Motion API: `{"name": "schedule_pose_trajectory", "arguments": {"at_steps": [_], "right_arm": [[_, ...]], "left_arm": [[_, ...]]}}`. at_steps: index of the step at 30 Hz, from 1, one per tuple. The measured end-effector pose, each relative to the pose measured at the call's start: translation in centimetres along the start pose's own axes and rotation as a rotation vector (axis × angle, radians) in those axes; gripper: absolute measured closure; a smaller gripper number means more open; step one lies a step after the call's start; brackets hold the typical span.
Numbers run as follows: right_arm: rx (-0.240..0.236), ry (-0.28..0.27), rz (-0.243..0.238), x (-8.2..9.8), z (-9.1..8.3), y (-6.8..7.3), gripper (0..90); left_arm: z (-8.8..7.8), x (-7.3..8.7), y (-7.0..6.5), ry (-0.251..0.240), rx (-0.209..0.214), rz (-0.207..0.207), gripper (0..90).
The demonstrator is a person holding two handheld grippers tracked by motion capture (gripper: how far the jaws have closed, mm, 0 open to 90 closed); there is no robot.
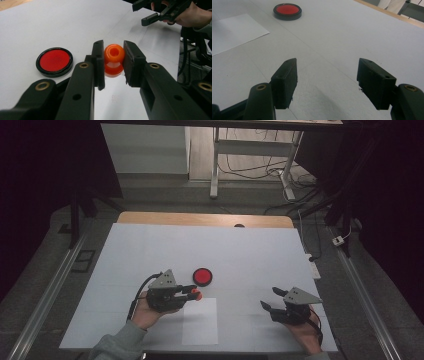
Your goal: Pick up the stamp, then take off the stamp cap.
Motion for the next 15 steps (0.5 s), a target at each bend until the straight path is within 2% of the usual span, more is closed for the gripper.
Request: {"name": "schedule_pose_trajectory", "arguments": {"at_steps": [6, 15], "right_arm": [[0.0, -0.012, -0.001, -0.4, -0.01, 0.15, 32.5], [-0.026, -0.033, 0.011, -1.01, 0.55, 0.95, 32.7]], "left_arm": [[0.05, -0.01, 0.05, -0.002, -0.001, -0.001, 71.6], [0.15, -0.12, -0.01, -0.012, 0.004, -0.007, 71.6]]}}
Point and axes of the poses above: each handheld gripper's, and its own axes: z roughly forward along the jaws, x roughly out of its underside, y roughly to its left, the point moved 5 cm from there along z, roughly forward along the jaws, and after that the axes turned 13 degrees about -y, right-handed, at the moved point
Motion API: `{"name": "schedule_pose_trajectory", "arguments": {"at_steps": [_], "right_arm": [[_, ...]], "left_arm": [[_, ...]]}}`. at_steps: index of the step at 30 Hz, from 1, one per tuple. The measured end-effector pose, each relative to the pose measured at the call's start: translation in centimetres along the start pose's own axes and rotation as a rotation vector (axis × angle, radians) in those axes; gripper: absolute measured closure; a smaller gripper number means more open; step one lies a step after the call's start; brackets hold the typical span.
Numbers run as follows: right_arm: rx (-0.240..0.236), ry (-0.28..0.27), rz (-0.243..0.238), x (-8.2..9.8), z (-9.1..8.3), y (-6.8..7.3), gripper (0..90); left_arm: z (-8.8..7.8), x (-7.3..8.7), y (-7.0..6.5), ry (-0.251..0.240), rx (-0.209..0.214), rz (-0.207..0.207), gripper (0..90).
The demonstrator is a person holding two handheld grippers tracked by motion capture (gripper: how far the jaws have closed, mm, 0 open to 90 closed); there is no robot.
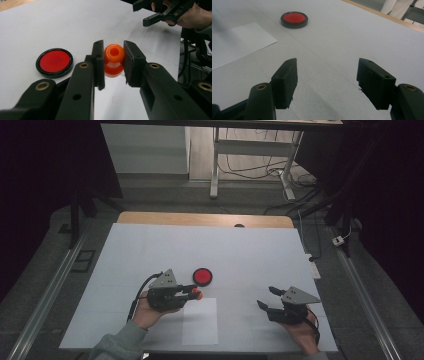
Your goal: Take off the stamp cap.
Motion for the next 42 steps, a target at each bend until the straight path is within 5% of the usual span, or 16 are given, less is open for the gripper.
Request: {"name": "schedule_pose_trajectory", "arguments": {"at_steps": [23, 28, 42], "right_arm": [[-0.043, -0.009, -0.006, -0.8, 2.0, 2.2, 32.0], [-0.081, -0.034, 0.025, -1.2, 2.3, 2.9, 31.5], [-0.126, -0.037, 0.012, -2.2, 3.3, 4.7, 33.0]], "left_arm": [[0.3, 0.1, 0.5, 0.004, -0.009, 0.002, 71.6], [0.4, 0.1, 0.6, 0.001, -0.013, 0.004, 71.6], [0.5, 0.0, 0.6, 0.0, -0.012, 0.005, 71.6]]}}
Point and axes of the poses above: each handheld gripper's, and its own axes: z roughly forward along the jaws, x roughly out of its underside, y roughly to its left, the point moved 5 cm from there along z, roughly forward along the jaws, and after that the axes turned 13 degrees about -y, right-handed, at the moved point
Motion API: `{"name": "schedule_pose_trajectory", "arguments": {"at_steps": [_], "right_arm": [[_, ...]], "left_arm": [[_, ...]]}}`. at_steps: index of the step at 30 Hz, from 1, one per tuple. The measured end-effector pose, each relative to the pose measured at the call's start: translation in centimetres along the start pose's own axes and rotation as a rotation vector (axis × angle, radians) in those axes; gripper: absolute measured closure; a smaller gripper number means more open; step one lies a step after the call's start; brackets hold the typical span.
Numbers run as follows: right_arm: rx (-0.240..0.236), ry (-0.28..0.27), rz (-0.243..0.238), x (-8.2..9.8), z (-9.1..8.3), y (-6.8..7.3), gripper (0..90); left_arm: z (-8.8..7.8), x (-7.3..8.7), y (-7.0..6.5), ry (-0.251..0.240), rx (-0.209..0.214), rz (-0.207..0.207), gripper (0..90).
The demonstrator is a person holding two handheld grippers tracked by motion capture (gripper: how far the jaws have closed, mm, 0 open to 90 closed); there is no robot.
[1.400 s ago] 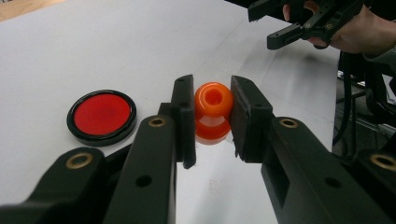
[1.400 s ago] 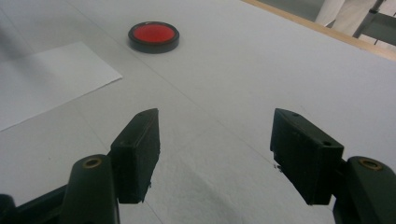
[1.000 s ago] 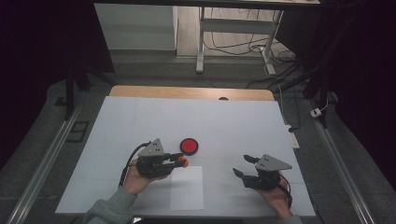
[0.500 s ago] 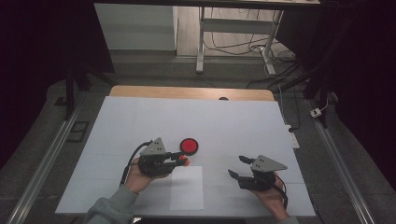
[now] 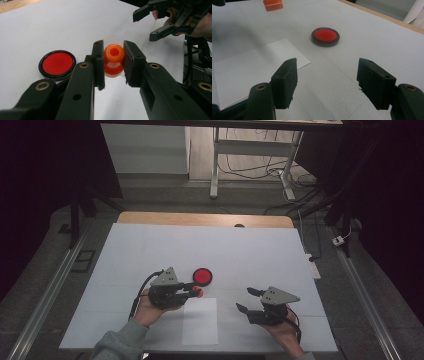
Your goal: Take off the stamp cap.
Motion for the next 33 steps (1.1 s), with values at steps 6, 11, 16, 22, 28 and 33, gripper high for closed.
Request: {"name": "schedule_pose_trajectory", "arguments": {"at_steps": [6, 11, 16, 22, 28, 33], "right_arm": [[-0.031, 0.002, 0.0, -0.5, 0.5, 0.7, 34.1], [-0.047, 0.008, -0.007, -0.7, 1.1, 1.3, 34.9], [-0.057, 0.011, -0.01, -0.9, 1.7, 1.6, 35.0], [-0.081, 0.02, -0.023, -1.0, 2.5, 2.3, 35.0], [-0.106, 0.017, -0.019, -1.1, 3.4, 2.9, 35.1], [-0.129, 0.019, -0.018, -1.2, 4.4, 3.6, 35.1]], "left_arm": [[0.1, 0.0, -0.1, 0.004, -0.003, 0.005, 71.6], [0.3, -0.1, -0.1, 0.004, 0.001, 0.007, 71.6], [0.6, -0.2, -0.2, 0.0, 0.001, -0.001, 71.6], [0.7, -0.2, -0.3, 0.005, -0.002, 0.008, 71.6], [0.7, -0.2, -0.2, 0.006, -0.002, 0.005, 71.6], [0.8, -0.1, -0.1, 0.008, 0.001, 0.002, 71.6]]}}
Point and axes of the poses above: each handheld gripper's, and its own axes: z roughly forward along the jaws, x roughly out of its underside, y roughly to its left, the point moved 5 cm from there along z, roughly forward along the jaws, and after that the axes turned 13 degrees about -y, right-handed, at the moved point
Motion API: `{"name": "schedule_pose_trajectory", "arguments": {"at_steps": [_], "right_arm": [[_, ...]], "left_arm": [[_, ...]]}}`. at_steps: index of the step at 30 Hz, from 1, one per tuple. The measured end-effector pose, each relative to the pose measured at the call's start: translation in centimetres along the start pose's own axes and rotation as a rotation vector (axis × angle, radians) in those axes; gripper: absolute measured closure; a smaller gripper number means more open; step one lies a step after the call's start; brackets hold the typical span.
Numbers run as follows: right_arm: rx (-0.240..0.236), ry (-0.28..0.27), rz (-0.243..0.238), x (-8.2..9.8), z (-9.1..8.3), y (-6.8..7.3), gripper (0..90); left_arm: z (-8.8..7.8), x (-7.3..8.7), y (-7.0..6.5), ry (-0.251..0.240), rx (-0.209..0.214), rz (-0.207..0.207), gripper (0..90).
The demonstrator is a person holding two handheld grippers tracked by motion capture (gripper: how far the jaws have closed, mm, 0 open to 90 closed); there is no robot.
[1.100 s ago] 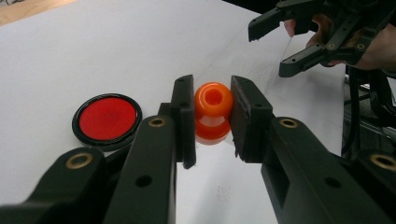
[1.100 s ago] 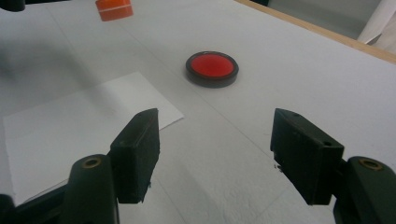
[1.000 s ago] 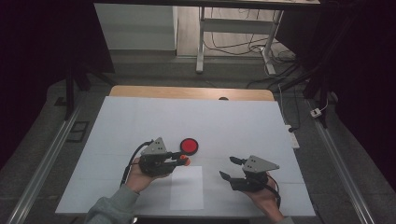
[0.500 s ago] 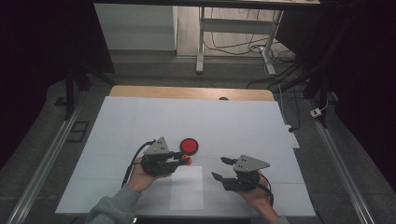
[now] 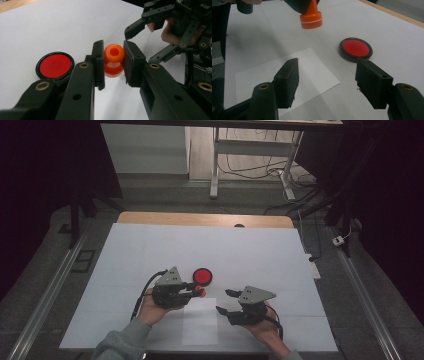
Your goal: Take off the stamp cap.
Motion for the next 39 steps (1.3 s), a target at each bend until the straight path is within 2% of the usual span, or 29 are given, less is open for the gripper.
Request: {"name": "schedule_pose_trajectory", "arguments": {"at_steps": [12, 27, 39], "right_arm": [[-0.021, -0.009, -0.015, -0.8, 1.7, 0.7, 35.4], [-0.039, 0.013, -0.051, -1.5, 3.5, 1.3, 35.6], [-0.027, 0.039, -0.071, -1.6, 4.6, 1.6, 39.9]], "left_arm": [[0.1, -0.1, -0.3, -0.005, 0.004, -0.001, 71.6], [0.1, -0.1, -0.3, -0.005, 0.006, 0.001, 71.6], [0.2, 0.0, -0.2, -0.003, 0.002, -0.001, 71.6]]}}
Point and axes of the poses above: each handheld gripper's, and its own axes: z roughly forward along the jaws, x roughly out of its underside, y roughly to its left, the point moved 5 cm from there along z, roughly forward along the jaws, and after that the axes turned 13 degrees about -y, right-handed, at the moved point
